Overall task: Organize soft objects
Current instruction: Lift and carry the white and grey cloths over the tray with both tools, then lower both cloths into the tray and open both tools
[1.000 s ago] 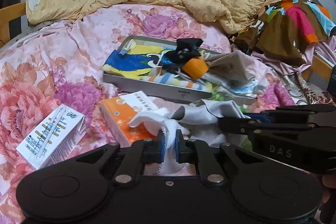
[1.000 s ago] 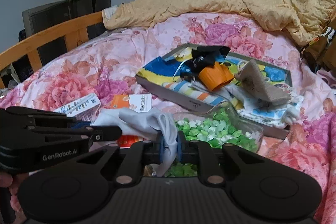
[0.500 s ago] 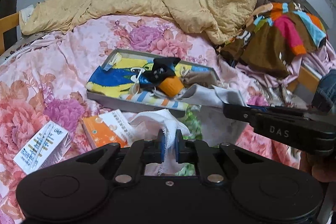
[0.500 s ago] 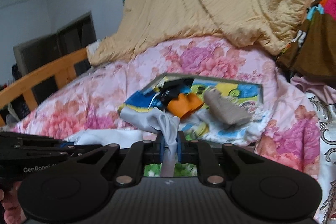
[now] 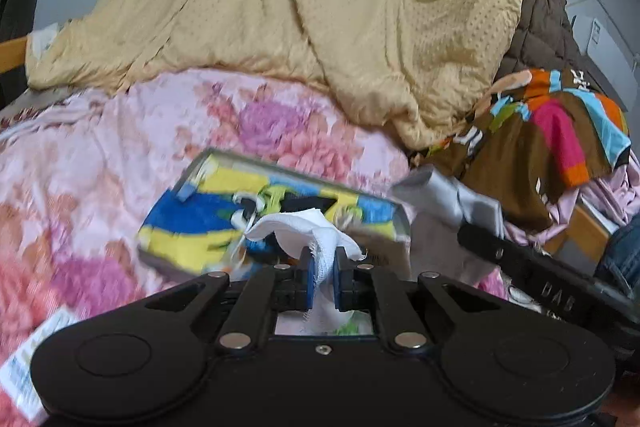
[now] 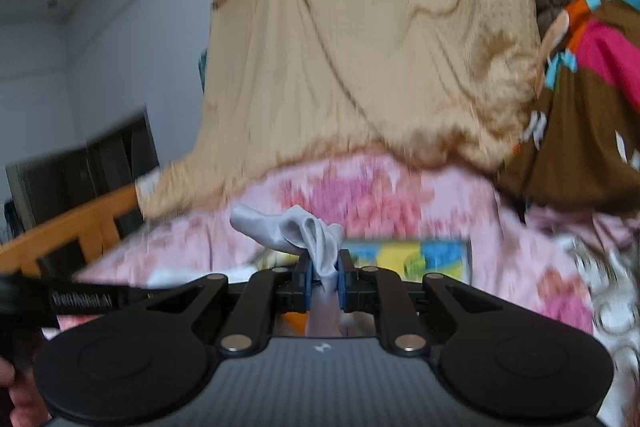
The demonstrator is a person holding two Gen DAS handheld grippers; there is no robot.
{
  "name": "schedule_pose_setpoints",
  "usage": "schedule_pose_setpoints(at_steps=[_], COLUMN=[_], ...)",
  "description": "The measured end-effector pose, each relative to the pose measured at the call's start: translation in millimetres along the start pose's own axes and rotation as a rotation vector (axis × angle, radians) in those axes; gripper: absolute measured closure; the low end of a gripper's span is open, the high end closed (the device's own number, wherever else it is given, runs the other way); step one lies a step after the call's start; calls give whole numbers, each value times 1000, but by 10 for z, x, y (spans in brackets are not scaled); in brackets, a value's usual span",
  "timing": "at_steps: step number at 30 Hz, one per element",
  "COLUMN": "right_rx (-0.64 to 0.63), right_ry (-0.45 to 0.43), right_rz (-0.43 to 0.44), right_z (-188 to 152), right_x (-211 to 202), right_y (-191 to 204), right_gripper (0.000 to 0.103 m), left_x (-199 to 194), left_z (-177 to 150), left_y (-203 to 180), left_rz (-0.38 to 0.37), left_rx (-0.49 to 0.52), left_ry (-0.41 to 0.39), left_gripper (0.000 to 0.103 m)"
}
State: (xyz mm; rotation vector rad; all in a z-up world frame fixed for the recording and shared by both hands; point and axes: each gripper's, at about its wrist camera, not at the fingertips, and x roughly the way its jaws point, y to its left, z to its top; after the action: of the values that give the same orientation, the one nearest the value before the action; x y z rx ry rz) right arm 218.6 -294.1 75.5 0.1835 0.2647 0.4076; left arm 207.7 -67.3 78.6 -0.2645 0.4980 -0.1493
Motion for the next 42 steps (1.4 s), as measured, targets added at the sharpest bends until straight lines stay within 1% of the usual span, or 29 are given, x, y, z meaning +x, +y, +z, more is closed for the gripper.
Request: schedule_pose_setpoints(at_steps=[3, 8, 11, 15, 19, 23, 33, 36, 42], right_rx=[11, 31, 38, 78, 118, 121, 138, 135, 120], right_ry=[-62, -99, -111, -48, 6, 38, 114, 129, 151], right_rz=[3, -12, -10, -38, -50, -50, -51, -44, -44], right_z=[109, 248, 213, 57, -44, -100, -193, -216, -256], right_x=[93, 376, 525, 750, 869, 918, 1028, 1057, 1100], right_y=[-99, -307, -405, -522, -609, -621, -632, -616, -573], right_gripper=[90, 89, 89, 89, 89, 89, 87, 84, 84], left_x=[157, 435, 614, 881, 1074, 1212, 1331, 1353, 1362], left_z=[166, 385, 441, 435, 377, 315, 148, 99, 21], left_y=[-47, -103, -139, -151, -129, -105, -84, -56, -1], left_rz=[-6, 1, 11, 28, 40, 48, 77, 86, 94], left_rx=[19, 31, 54, 78, 64, 35, 51, 56, 57], left_ry=[-34, -84, -92, -81, -75, -49, -6, 6, 21], left_gripper=[94, 93, 93, 93, 93, 92, 90, 89, 87])
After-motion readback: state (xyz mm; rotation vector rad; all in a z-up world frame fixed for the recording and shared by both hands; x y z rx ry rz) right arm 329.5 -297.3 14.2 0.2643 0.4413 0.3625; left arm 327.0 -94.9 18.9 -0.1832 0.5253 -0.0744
